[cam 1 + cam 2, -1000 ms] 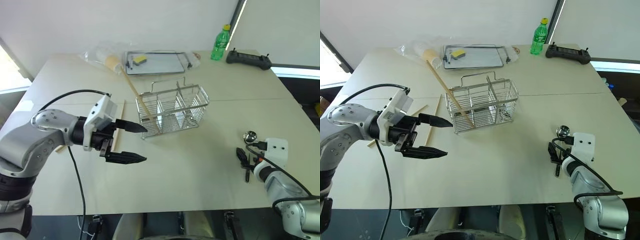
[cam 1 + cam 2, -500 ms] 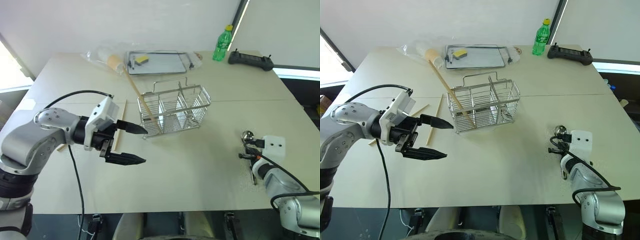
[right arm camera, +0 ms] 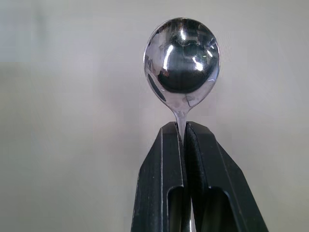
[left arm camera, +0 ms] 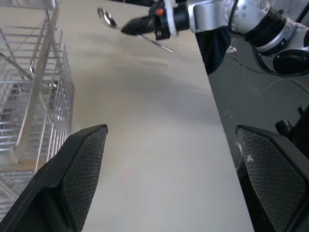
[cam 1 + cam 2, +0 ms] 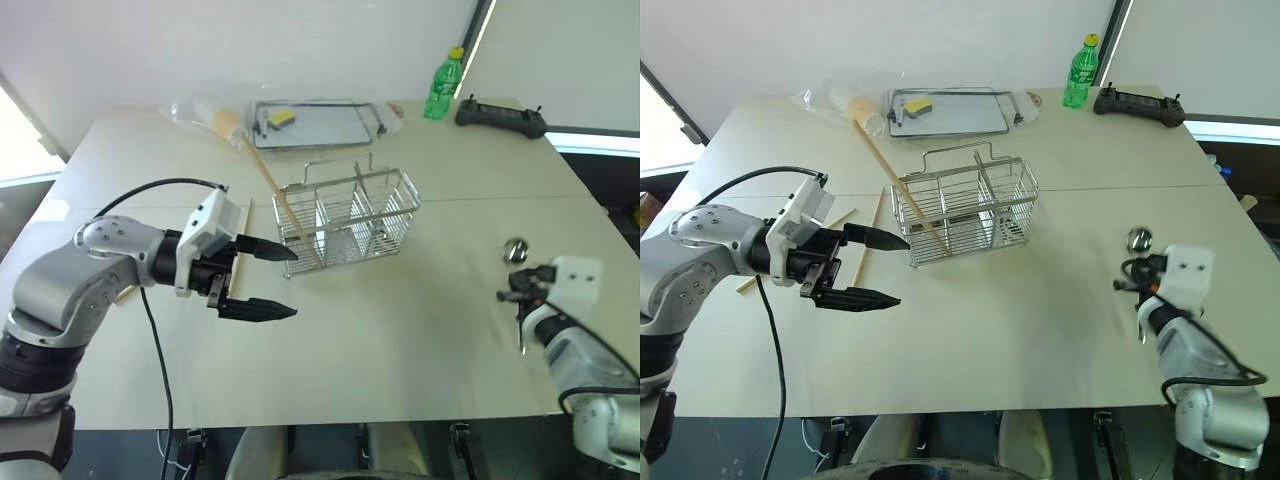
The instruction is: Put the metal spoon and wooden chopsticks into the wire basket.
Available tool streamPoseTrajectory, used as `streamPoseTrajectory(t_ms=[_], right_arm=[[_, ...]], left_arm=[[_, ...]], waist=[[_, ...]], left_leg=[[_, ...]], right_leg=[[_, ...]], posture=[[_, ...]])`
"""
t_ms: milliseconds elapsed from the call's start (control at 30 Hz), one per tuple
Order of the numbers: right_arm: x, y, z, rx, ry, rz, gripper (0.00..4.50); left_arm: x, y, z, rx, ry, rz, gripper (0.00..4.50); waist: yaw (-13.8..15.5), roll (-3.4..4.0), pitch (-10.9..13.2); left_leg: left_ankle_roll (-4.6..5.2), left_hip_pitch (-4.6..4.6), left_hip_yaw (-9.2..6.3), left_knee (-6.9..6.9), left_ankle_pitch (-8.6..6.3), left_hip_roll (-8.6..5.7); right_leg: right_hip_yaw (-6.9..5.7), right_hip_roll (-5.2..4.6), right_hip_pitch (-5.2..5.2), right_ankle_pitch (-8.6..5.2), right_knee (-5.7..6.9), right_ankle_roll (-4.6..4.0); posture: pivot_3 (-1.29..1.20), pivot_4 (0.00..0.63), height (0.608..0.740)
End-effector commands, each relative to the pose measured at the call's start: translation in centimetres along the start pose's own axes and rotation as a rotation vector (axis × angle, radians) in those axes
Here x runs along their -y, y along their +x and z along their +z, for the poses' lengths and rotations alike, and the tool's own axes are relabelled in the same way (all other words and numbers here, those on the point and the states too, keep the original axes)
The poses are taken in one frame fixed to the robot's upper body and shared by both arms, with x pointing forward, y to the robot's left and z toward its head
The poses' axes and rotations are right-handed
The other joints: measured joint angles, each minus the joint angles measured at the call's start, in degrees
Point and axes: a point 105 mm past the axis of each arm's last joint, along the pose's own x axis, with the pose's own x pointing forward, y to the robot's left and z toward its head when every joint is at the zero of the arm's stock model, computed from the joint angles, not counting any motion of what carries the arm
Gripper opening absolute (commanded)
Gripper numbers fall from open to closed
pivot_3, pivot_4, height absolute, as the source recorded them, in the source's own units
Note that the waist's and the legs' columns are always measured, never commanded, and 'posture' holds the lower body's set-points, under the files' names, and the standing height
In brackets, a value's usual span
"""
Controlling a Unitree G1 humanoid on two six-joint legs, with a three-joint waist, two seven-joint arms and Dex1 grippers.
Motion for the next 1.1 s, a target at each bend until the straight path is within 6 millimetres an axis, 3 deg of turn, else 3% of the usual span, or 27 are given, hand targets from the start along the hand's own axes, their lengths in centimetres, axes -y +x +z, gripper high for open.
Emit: streamPoseTrajectory(t_ms=[33, 100, 233, 467, 667, 933, 1033, 1100], right_arm=[[-3.7, -0.9, 7.6, 0.288, -0.026, 0.218, 0.03], [-6.4, -0.6, 10.4, 0.383, -0.002, 0.331, 0.03], [-10.9, 0.3, 13.6, 0.492, 0.059, 0.493, 0.03], [-17.0, 3.5, 15.9, 0.551, 0.169, 0.606, 0.03], [-18.7, 5.9, 15.1, 0.573, 0.153, 0.579, 0.03], [-18.8, 7.6, 13.1, 0.578, 0.149, 0.485, 0.03], [-18.7, 7.9, 12.3, 0.557, 0.170, 0.468, 1.09], [-18.4, 7.8, 12.1, 0.555, 0.172, 0.456, 2.08]], left_arm=[[-1.3, -0.7, 2.4, 0.097, 0.071, 0.108, 4.50], [-2.2, -0.9, 3.4, 0.159, 0.073, 0.181, 4.50], [-3.0, -1.3, 4.5, 0.229, 0.084, 0.267, 4.50], [-4.1, -2.2, 5.5, 0.289, 0.092, 0.368, 4.50], [-3.9, -2.4, 5.5, 0.285, 0.097, 0.381, 4.50], [-3.8, -2.5, 5.7, 0.290, 0.098, 0.390, 4.50], [-3.8, -2.4, 5.8, 0.292, 0.100, 0.389, 4.50], [-3.9, -2.4, 5.9, 0.294, 0.103, 0.388, 4.50]], waist=[[-0.2, -0.02, 0.0], [-0.6, -0.07, 0.0], [-1.1, -0.08, 0.0], [-0.8, -0.10, 0.0], [-0.9, -0.11, 0.0], [-1.1, -0.10, 0.0], [-1.1, -0.11, 0.0], [-1.2, -0.11, 0.0]], left_leg=[[0.00, 0.02, -0.02, 0.00, 0.00, 0.02], [0.00, 0.05, -0.13, 0.00, 0.00, 0.06], [0.00, 0.05, -0.16, -0.01, 0.00, 0.06], [-0.01, -0.02, -0.15, -0.09, 0.01, 0.02], [-0.02, -0.04, -0.10, -0.10, 0.01, -0.03], [-0.09, 0.00, -0.11, -0.17, 0.05, -0.02], [-0.10, 0.01, -0.12, -0.18, 0.06, -0.02], [-0.11, 0.01, -0.12, -0.18, 0.06, -0.02]], right_leg=[[-0.01, 0.05, 0.02, -0.01, 0.01, 0.01], [-0.06, 0.13, 0.05, -0.02, 0.05, 0.03], [-0.06, 0.13, 0.05, 0.04, 0.04, -0.06], [-0.04, 0.12, -0.09, 0.16, 0.08, 0.14], [-0.01, 0.10, -0.12, 0.18, 0.07, 0.17], [0.01, 0.11, -0.20, 0.19, 0.22, 0.16], [0.01, 0.12, -0.21, 0.19, 0.26, 0.16], [0.02, 0.12, -0.22, 0.19, 0.27, 0.16]], posture=[[0.00, 0.150, 0.709], [0.00, 0.150, 0.709], [0.00, 0.150, 0.709], [0.00, 0.150, 0.709], [0.00, 0.150, 0.709], [0.00, 0.150, 0.709], [0.00, 0.150, 0.709], [0.00, 0.150, 0.709]])
